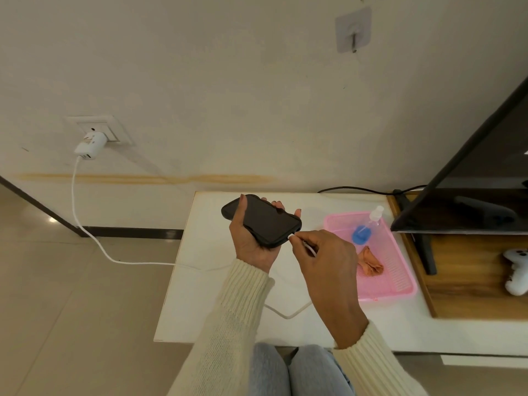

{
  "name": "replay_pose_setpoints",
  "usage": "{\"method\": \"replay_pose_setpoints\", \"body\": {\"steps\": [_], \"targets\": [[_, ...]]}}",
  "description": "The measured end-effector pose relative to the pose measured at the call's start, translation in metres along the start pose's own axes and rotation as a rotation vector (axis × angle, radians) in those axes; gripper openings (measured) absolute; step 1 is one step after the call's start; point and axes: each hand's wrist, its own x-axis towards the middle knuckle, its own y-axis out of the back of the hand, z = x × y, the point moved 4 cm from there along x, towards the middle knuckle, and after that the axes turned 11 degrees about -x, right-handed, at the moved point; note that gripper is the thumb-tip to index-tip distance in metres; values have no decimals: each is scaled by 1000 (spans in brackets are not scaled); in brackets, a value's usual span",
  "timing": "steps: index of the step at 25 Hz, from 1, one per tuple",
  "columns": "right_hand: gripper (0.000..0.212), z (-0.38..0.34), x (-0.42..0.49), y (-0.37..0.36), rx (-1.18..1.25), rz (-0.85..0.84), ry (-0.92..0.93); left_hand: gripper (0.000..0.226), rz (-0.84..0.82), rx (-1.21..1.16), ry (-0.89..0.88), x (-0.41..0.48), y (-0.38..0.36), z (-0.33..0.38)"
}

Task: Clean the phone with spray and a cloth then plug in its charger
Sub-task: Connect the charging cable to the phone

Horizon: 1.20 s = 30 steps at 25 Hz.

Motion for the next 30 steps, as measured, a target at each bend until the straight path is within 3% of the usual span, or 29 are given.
{"method": "replay_pose_setpoints", "body": {"steps": [5, 9, 18, 23, 27, 30], "targets": [[16, -3, -2, -2, -11, -15, 5, 31, -27, 10, 9, 0, 1, 1], [20, 1, -2, -10, -21, -56, 4, 44, 0, 45, 4, 1, 2, 4], [10, 3, -4, -18, 77, 56, 18, 36, -11, 63, -2, 5, -3, 8], [17, 11, -5, -13, 189, -15, -99, 36, -113, 134, 72, 5, -13, 10], [33, 34, 17, -5, 508, -9, -327, 55, -68, 271, 209, 4, -15, 10], [33, 45, 37, -24, 789, -205, -431, 73, -1, 460, 255, 2, -13, 11]]}}
